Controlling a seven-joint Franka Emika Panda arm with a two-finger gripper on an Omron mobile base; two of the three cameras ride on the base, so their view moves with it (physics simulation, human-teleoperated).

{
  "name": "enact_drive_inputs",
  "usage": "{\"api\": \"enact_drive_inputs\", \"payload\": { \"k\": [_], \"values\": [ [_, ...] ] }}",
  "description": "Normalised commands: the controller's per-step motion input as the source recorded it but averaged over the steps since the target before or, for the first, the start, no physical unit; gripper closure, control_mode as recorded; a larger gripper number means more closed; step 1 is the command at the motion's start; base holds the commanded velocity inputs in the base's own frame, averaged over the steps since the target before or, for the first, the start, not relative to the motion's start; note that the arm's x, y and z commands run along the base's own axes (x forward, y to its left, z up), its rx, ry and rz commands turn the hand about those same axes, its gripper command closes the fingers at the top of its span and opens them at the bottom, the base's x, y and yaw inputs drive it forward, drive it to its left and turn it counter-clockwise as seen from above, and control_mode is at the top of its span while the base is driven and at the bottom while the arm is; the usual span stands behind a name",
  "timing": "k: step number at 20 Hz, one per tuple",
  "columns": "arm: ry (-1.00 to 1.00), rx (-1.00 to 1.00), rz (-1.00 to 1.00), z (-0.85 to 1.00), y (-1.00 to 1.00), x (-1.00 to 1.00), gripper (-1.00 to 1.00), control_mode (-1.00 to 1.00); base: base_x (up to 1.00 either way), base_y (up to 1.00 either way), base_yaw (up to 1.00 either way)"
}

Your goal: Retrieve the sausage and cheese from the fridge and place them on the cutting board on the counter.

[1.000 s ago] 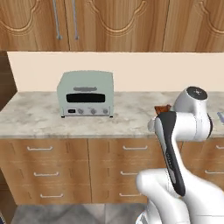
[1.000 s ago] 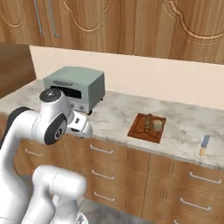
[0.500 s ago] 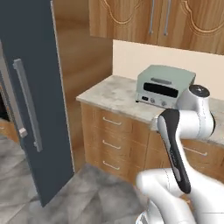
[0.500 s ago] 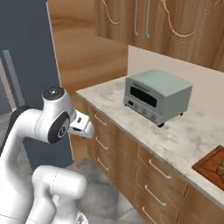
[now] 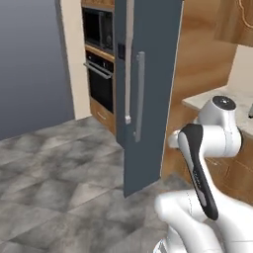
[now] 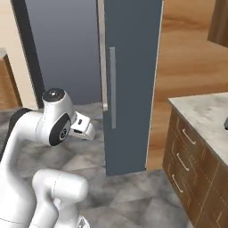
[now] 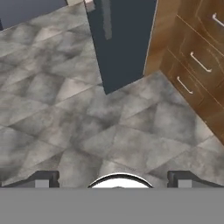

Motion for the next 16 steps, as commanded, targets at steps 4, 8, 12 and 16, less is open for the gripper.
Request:
{"api": "enact_drive_inputs", "payload": {
  "k": [4,8,12,16],
  "values": [
    [0.00,0.00,0.00,0.00,0.00,0.00,-1.00,1.00,0.69,1.00,0.31],
    [0.00,0.00,0.00,0.00,0.00,0.00,-1.00,1.00,1.00,0.91,0.09],
    [0.00,0.00,0.00,0.00,0.00,0.00,-1.00,1.00,1.00,0.70,-0.02],
    [0.00,0.00,0.00,0.00,0.00,0.00,-1.00,1.00,1.00,0.59,-0.23]
  ]
}}
